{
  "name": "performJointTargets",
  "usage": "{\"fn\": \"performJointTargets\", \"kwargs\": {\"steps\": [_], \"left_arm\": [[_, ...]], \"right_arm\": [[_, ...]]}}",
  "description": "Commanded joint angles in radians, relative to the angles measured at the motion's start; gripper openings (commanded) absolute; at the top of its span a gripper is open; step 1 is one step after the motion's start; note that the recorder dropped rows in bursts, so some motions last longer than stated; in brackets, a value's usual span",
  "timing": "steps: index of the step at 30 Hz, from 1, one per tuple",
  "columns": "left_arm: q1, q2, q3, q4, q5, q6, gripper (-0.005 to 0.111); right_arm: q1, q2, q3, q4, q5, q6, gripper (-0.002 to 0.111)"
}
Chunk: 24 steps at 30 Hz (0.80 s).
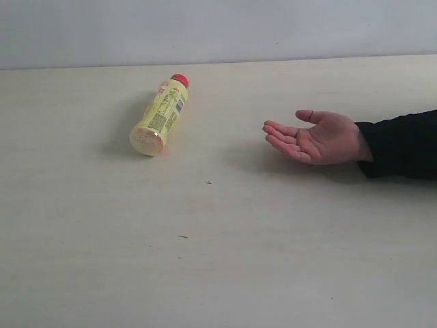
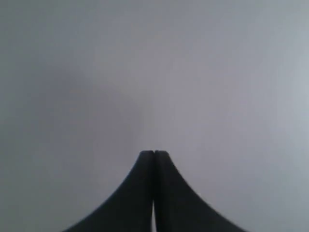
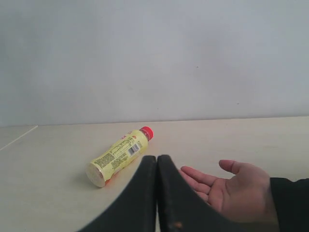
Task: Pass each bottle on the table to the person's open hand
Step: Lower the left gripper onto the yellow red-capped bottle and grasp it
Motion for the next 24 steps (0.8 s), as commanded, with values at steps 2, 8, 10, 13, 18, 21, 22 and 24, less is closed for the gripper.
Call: {"fn": "performJointTargets", "kwargs": {"steps": [2,8,10,13,18,21,22,24], "left_arm": [[-0.021,0.605,-0.371,0.030,0.557,0.026,0.000],[-0.230,1.233,-0.749,0.030,0.974,0.324,0.000],[-0.292,1.320,-0.838,0.030,1.011,0.341,0.011],[-0.347,1.391,-0.975,0.030,1.067,0.346,0.057],[-0.368,1.487,-1.177,0.022,1.200,0.377,0.085],[-0.368,1.536,-1.220,0.012,1.220,0.379,0.087],[-0.368,1.549,-1.238,0.003,1.220,0.379,0.087],[-0.366,1.581,-1.276,-0.001,1.225,0.379,0.087]], "right_arm": [[-0.001,-0.004,0.001,-0.004,-0.003,0.002,0.000],[-0.001,-0.004,0.001,-0.004,-0.003,0.002,0.000],[-0.001,-0.004,0.001,-0.004,-0.003,0.002,0.000],[-0.001,-0.004,0.001,-0.004,-0.003,0.002,0.000],[-0.001,-0.004,0.001,-0.004,-0.003,0.002,0.000],[-0.001,-0.004,0.001,-0.004,-0.003,0.002,0.000],[-0.001,-0.004,0.001,-0.004,-0.003,0.002,0.000],[-0.001,-0.004,0.001,-0.004,-0.003,0.002,0.000]]}}
